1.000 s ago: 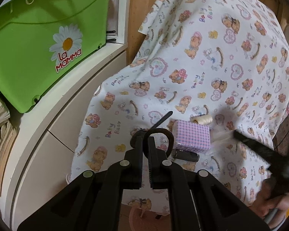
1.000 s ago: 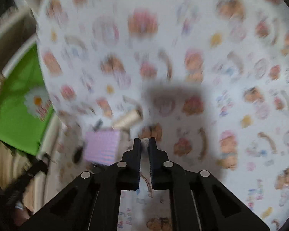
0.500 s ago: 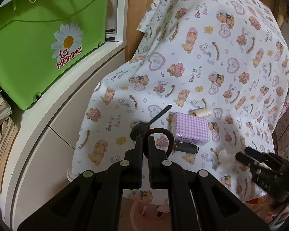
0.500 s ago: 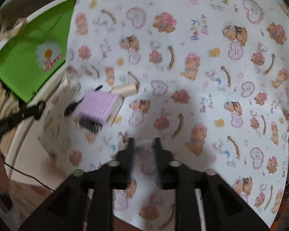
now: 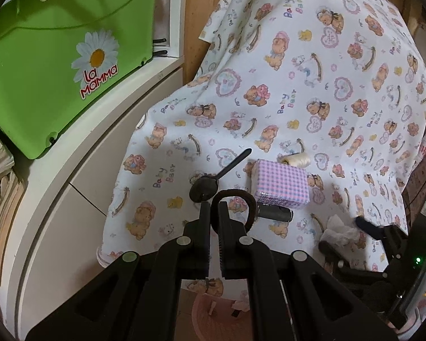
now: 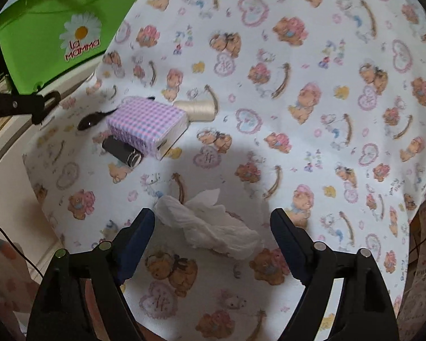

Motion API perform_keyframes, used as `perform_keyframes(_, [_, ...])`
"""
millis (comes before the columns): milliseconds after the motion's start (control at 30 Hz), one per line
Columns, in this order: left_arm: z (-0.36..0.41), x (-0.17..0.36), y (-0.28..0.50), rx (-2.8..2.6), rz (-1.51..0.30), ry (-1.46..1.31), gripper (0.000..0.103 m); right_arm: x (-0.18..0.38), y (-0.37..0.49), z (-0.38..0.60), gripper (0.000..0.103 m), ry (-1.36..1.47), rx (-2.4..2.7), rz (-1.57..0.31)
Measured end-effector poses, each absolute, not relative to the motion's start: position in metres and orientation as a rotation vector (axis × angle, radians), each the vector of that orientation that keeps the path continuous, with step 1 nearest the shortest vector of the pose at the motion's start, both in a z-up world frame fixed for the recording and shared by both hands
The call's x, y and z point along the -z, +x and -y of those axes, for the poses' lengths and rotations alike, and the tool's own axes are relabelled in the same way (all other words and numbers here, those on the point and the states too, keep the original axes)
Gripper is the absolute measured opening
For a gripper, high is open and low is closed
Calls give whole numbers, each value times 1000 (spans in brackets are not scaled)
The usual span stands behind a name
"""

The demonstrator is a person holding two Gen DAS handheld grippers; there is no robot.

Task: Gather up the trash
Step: 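Grasp the crumpled white tissue with the right gripper while the left gripper holds the hair tie, then carry hair tie and tissue over the pink basket and open both grippers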

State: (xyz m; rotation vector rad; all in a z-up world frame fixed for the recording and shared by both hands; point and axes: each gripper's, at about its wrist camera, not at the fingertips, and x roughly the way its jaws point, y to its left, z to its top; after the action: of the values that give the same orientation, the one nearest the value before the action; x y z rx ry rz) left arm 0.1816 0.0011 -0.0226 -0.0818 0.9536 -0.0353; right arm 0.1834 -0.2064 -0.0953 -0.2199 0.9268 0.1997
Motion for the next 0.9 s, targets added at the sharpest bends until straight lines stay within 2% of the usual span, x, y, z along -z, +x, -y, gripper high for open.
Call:
perform_keyframes(33, [-1, 22, 181, 36, -951, -80, 5, 96, 184, 208, 65, -197, -217, -932])
perform_keyframes(67, [-1, 21, 180, 35, -950, -79, 5, 95, 184, 211, 46, -169, -228, -942])
perform_keyframes(100, [-2, 21, 180, 36, -949, -78, 5, 93, 185, 213, 37, -154, -220, -947])
perform_keyframes(167, [-3, 21, 178, 36, -947, -77, 5, 89, 182, 218, 34, -120, -225, -933])
perform_keyframes(700, [3, 10, 109, 159, -945, -150, 5, 11, 96, 219, 34, -27, -278, -746])
perform_keyframes(900, [7, 11, 81, 186, -957, -154, 5, -2, 54, 219, 34, 39, -329, -734])
